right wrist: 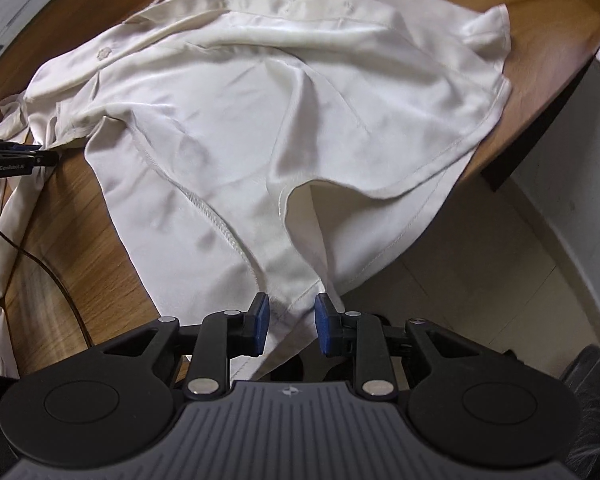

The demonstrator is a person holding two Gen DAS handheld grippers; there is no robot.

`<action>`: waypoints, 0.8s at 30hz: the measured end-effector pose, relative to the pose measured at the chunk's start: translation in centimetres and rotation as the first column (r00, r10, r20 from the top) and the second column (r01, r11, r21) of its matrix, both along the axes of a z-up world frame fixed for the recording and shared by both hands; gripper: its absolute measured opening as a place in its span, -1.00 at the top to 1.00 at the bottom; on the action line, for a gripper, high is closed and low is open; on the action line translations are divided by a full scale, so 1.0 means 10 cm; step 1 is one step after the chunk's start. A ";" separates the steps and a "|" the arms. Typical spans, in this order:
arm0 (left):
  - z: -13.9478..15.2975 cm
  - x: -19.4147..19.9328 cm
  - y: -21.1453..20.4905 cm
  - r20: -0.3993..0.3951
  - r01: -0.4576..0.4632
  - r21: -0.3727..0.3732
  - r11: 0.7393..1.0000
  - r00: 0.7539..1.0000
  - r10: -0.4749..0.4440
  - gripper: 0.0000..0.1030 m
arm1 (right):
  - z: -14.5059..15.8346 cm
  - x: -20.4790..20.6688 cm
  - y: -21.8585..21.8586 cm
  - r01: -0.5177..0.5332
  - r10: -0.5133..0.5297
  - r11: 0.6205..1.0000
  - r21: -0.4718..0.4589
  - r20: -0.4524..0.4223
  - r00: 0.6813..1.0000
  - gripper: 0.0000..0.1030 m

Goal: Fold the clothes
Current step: 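Grasp the shirt hem with both tools and lift it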

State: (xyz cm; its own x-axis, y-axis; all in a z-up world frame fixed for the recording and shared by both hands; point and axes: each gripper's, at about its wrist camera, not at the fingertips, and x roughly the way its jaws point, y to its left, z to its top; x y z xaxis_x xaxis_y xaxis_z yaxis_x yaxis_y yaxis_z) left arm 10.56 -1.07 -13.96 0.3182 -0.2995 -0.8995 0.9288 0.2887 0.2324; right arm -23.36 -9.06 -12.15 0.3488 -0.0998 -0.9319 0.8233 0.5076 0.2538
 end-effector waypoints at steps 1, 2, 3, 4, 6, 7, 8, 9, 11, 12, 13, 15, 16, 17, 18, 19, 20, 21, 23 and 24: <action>0.00 0.01 0.00 -0.003 -0.003 0.000 1.000 1.000 0.003 0.41 | 0.00 0.01 0.02 0.001 -0.001 1.000 0.002 -0.001 1.000 0.44; 0.01 0.02 0.00 -0.005 -0.005 -0.001 1.000 1.000 0.005 0.40 | 0.00 0.02 0.04 0.000 0.000 1.000 0.001 0.000 1.000 0.44; 0.01 0.02 0.00 -0.007 -0.007 -0.002 1.000 1.000 0.007 0.40 | 0.00 0.03 0.06 -0.002 0.002 1.000 0.000 0.001 1.000 0.44; 0.01 0.03 0.00 -0.006 -0.008 -0.002 1.000 1.000 0.008 0.40 | 0.00 0.04 0.08 -0.003 0.003 1.000 0.000 0.002 1.000 0.44; 0.01 0.04 0.00 -0.005 -0.009 -0.004 1.000 1.000 0.009 0.41 | 0.00 0.06 0.11 -0.001 0.001 1.000 -0.008 0.006 1.000 0.44; 0.00 0.04 0.00 -0.003 -0.008 -0.004 1.000 1.000 0.008 0.43 | 0.00 0.06 0.12 0.003 -0.003 1.000 -0.013 0.005 1.000 0.46; 0.00 0.03 0.00 0.004 -0.005 -0.005 1.000 1.000 0.005 0.50 | 0.00 0.06 0.13 0.010 -0.009 1.000 -0.023 0.005 1.000 0.60; 0.00 0.03 0.00 0.013 -0.003 -0.006 1.000 1.000 0.003 0.55 | 0.01 0.06 0.15 0.017 -0.016 0.999 -0.035 0.006 1.000 0.65; 0.03 0.04 0.00 0.041 -0.002 -0.009 1.000 0.999 0.003 0.75 | 0.04 0.04 0.18 0.029 -0.028 0.998 -0.060 0.013 1.000 0.89; 0.05 0.05 0.01 0.056 -0.002 -0.011 1.000 0.998 0.003 0.78 | 0.07 0.03 0.19 0.034 -0.033 0.997 -0.072 0.022 0.999 0.94; 0.06 0.05 0.01 0.070 -0.002 -0.012 1.000 0.998 0.003 0.82 | 0.11 0.01 0.21 0.039 -0.037 0.996 -0.085 0.029 0.999 0.94; 0.09 0.06 0.02 0.098 -0.001 -0.016 1.000 0.995 0.003 0.84 | 0.23 -0.02 0.29 0.051 -0.045 0.993 -0.109 0.060 0.997 0.94; 0.12 0.07 0.03 0.112 -0.002 -0.018 1.000 0.994 0.004 0.85 | 0.30 -0.04 0.33 0.060 -0.051 0.991 -0.118 0.081 0.995 0.94; 0.15 0.10 0.04 0.124 -0.006 -0.023 1.000 0.992 0.009 0.86 | 0.37 -0.05 0.38 0.066 -0.053 0.989 -0.132 0.101 0.994 0.94; 0.20 0.13 0.05 0.136 -0.010 -0.026 1.000 0.991 0.013 0.86 | 0.44 -0.07 0.44 0.068 -0.050 0.986 -0.150 0.121 0.991 0.94; 0.24 0.15 0.06 0.147 -0.013 -0.029 0.999 0.989 0.017 0.86 | 0.52 -0.09 0.50 0.068 -0.044 0.983 -0.168 0.142 0.989 0.94; 0.28 0.17 0.07 0.159 -0.015 -0.031 0.999 0.987 0.020 0.86 | 0.59 -0.12 0.56 0.070 -0.040 0.981 -0.181 0.163 0.986 0.94; 0.32 0.20 0.08 0.170 -0.015 -0.032 0.999 0.985 0.020 0.86 | 0.67 -0.14 0.62 0.071 -0.035 0.979 -0.191 0.185 0.982 0.94; 0.39 0.23 0.10 0.191 -0.012 -0.030 0.999 0.981 0.018 0.87 | 0.79 -0.16 0.73 0.064 -0.016 0.975 -0.211 0.223 0.975 0.94; 0.42 0.25 0.12 0.201 -0.013 -0.030 0.999 0.979 0.019 0.87 | 0.85 -0.16 0.80 0.054 0.000 0.974 -0.218 0.241 0.971 0.94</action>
